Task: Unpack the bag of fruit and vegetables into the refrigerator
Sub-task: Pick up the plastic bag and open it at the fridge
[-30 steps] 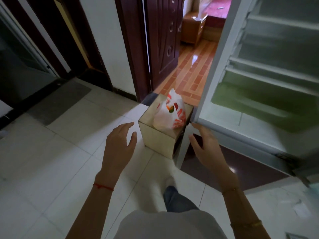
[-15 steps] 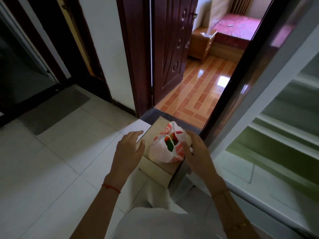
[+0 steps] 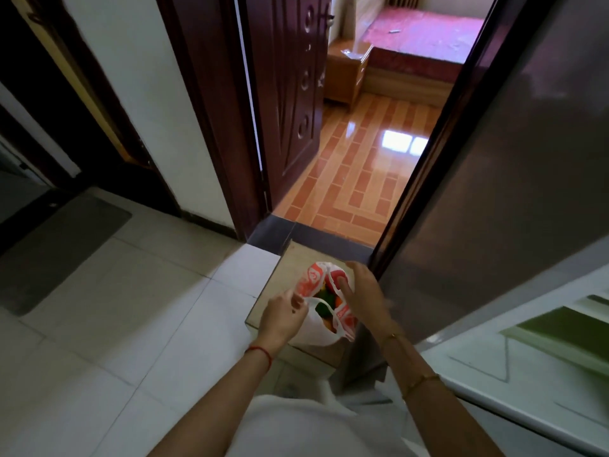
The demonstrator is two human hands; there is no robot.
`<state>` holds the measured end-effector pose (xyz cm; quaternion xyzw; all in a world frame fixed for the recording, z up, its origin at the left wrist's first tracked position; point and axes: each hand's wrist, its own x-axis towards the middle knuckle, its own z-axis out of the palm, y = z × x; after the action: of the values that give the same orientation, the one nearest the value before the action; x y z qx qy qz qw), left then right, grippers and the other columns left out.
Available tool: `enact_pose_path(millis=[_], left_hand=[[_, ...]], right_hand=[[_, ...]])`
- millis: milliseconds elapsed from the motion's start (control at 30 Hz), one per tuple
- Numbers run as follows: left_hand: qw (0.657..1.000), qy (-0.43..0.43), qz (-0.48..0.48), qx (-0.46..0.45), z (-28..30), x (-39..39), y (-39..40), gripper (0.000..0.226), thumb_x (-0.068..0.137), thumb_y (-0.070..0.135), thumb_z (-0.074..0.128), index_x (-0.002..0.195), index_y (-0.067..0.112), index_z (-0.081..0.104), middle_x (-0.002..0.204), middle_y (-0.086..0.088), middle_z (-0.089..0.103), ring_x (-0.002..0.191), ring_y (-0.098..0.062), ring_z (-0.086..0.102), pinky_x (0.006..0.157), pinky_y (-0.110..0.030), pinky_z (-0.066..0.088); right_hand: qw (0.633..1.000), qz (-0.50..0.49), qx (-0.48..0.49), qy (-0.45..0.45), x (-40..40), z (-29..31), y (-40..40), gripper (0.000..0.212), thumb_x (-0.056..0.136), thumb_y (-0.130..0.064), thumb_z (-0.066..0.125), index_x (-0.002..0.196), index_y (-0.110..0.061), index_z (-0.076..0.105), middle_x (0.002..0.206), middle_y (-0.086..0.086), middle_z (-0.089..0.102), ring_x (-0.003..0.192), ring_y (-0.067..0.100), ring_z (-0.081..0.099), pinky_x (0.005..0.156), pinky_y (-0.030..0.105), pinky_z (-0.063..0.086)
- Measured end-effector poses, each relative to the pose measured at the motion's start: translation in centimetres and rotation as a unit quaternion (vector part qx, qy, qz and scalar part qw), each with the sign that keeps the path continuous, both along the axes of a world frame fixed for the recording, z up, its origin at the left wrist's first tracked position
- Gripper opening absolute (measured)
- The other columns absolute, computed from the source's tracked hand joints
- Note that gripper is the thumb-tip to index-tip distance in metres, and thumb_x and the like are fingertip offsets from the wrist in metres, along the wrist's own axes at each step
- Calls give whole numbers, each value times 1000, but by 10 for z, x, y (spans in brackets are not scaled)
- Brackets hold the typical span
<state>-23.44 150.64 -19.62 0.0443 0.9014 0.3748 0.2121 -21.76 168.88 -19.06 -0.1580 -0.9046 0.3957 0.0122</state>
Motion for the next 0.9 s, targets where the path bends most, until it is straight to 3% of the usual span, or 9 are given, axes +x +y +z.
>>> enact_pose_path(millis=[133,267,367,500,600,700,800,900], left_hand=[[991,-124,11,45,-22,-14,15,32,97,33,56,119,11,64,112,-3,64,108,-21,61,86,-30,51],[963,-244,47,101,-50,-25,29,38,97,34,54,126,10,60,113,-8,67,102,-21,65,96,-38,53],[931,-328,80,139,-66,-33,41,40,96,37,54,128,12,57,120,-9,64,110,-23,62,101,-43,50],[865,-402,160,255,-74,-41,52,23,99,25,55,120,16,56,121,-8,64,117,-25,59,104,-40,45],[844,-398,175,313,-81,-46,55,25,97,21,58,120,13,62,120,-12,68,112,-25,63,94,-35,49],[842,-389,180,328,-85,-51,53,27,96,18,60,120,6,65,119,-18,69,112,-29,65,102,-39,49],[854,-363,184,325,-84,-55,46,31,98,16,56,126,1,59,122,-21,66,107,-29,66,88,-32,55],[899,-283,183,278,-70,-55,30,31,100,15,53,129,5,55,123,-17,63,105,-25,63,84,-32,57]], right_hand=[[999,-7,16,-47,-27,-15,0,36,97,-27,56,129,-12,53,125,8,59,113,22,59,96,34,51],[994,-28,8,-106,-49,-35,2,32,97,-26,57,126,-13,55,118,6,62,102,17,61,85,22,48],[990,-17,9,-137,-60,-52,5,24,96,-26,58,115,-12,59,109,7,66,93,17,63,84,28,55],[988,-5,5,-153,-75,-71,3,24,95,-27,59,101,-4,64,98,9,68,90,23,67,82,32,58],[986,-4,3,-164,-84,-83,3,22,92,-29,62,86,-8,66,88,11,68,84,24,67,77,32,59],[989,-28,-5,-148,-88,-84,2,26,94,-25,61,69,-18,58,75,4,62,72,19,62,66,28,52],[989,-42,-38,-136,-89,-79,4,18,97,-24,57,90,-12,68,87,7,67,83,20,65,79,34,57],[991,-57,-26,-115,-87,-68,6,19,97,-23,57,104,-10,69,96,5,68,91,18,64,86,36,58]])
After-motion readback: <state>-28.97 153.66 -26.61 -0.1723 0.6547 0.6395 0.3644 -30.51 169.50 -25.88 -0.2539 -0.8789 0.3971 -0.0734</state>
